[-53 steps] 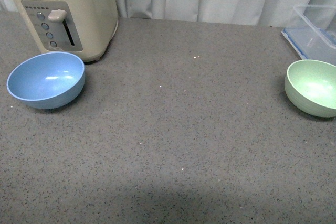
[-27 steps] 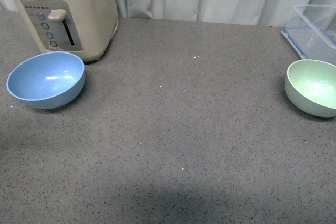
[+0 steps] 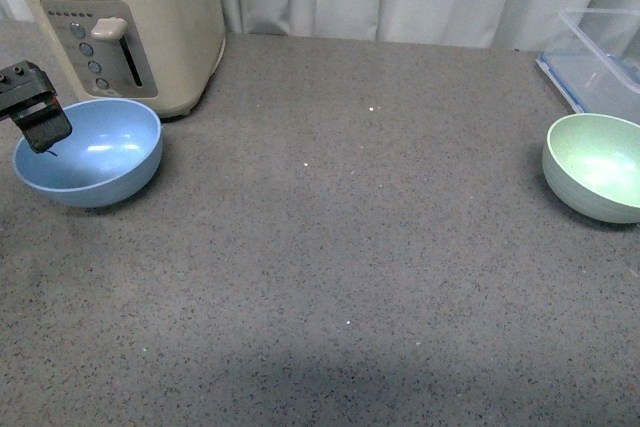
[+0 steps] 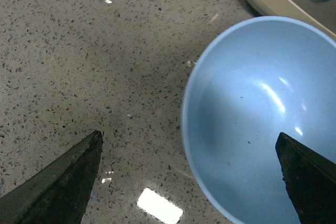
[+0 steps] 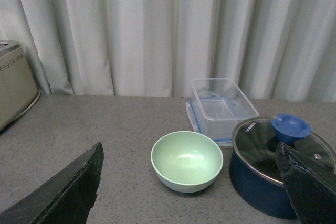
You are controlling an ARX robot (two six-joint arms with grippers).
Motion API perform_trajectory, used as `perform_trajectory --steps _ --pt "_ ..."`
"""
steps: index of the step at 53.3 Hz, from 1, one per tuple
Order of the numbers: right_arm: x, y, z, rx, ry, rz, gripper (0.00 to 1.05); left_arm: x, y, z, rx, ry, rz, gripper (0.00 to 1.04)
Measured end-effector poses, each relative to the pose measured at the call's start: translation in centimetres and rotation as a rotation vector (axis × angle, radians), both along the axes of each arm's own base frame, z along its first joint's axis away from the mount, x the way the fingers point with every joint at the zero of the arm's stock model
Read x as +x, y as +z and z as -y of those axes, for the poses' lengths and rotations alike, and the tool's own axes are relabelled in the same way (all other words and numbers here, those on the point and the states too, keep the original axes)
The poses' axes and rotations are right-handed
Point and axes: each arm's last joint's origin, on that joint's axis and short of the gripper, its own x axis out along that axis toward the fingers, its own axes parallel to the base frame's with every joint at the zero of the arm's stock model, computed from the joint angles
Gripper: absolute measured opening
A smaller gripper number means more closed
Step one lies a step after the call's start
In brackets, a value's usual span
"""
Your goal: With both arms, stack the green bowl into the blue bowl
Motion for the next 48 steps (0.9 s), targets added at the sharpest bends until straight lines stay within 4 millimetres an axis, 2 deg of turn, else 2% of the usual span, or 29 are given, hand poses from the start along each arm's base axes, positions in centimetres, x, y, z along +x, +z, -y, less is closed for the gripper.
perform_trajectory --steps 10,18,37,45,48 --pt "0.0 0.0 0.0 0.000 0.000 0.000 0.96 1.7 -1.1 -0.2 -0.050 0.029 -0.073 0.98" --pt "0.0 0.0 0.0 0.000 0.000 0.000 0.96 2.3 -1.7 -0.2 -0.078 0.027 -0.100 0.97" --pt "0.0 0.0 0.0 0.000 0.000 0.000 0.96 2.3 -1.8 0.1 -0.101 0.014 -0.112 0.23" --pt "0.0 0.0 0.0 0.000 0.000 0.000 0.96 2.3 -1.8 0.1 -0.115 0.015 -0.113 0.04" --pt "0.0 0.0 0.0 0.000 0.000 0.000 0.96 2.2 -1.8 0.2 -0.115 0.012 -0.121 0.04"
